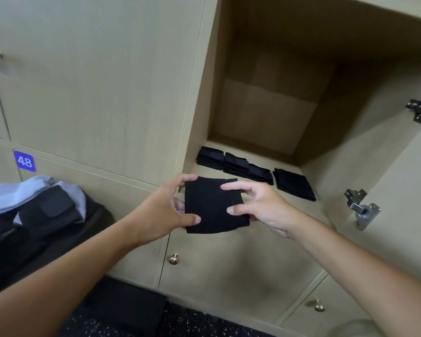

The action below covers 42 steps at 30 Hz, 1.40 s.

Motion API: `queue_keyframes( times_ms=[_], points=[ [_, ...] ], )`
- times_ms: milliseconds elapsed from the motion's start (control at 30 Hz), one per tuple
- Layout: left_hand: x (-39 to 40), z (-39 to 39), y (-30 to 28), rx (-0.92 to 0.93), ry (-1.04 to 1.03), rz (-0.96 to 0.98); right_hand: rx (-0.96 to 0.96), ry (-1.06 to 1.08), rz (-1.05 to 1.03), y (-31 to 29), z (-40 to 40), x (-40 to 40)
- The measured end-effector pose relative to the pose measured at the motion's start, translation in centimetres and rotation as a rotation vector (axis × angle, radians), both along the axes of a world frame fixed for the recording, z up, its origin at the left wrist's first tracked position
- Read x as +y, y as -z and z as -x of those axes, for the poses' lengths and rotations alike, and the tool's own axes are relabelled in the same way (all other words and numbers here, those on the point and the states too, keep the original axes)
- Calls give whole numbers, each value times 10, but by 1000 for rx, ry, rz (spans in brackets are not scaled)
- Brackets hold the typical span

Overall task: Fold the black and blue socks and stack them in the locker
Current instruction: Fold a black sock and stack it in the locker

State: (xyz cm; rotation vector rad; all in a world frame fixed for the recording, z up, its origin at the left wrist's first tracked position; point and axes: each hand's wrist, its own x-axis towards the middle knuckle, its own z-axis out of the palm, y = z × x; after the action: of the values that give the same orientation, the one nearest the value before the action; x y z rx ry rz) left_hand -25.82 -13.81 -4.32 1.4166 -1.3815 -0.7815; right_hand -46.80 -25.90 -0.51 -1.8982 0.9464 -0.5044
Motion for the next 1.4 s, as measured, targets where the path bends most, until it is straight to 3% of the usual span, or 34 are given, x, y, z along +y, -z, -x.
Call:
queue_keyframes(
  times_ms=[133,400,667,933,1267,1400],
  points=[
    [-4,3,7,-87,-30,4,0,37,26,-9,12,-6],
    [-3,2,29,-635,82,-104,8,266,245,-39,57,-54],
    [-8,5,30,-676,119,-93,19,469,360,-68,97,-127],
    [-13,4,36,-696,115,-116,15,690,238,-65,103,-175],
    [-13,2,40,-715,118,-165,11,747,119,-43,104,-227],
    [-15,1,43,-717,122,-181,94,718,86,-35,106,-245]
  ],
)
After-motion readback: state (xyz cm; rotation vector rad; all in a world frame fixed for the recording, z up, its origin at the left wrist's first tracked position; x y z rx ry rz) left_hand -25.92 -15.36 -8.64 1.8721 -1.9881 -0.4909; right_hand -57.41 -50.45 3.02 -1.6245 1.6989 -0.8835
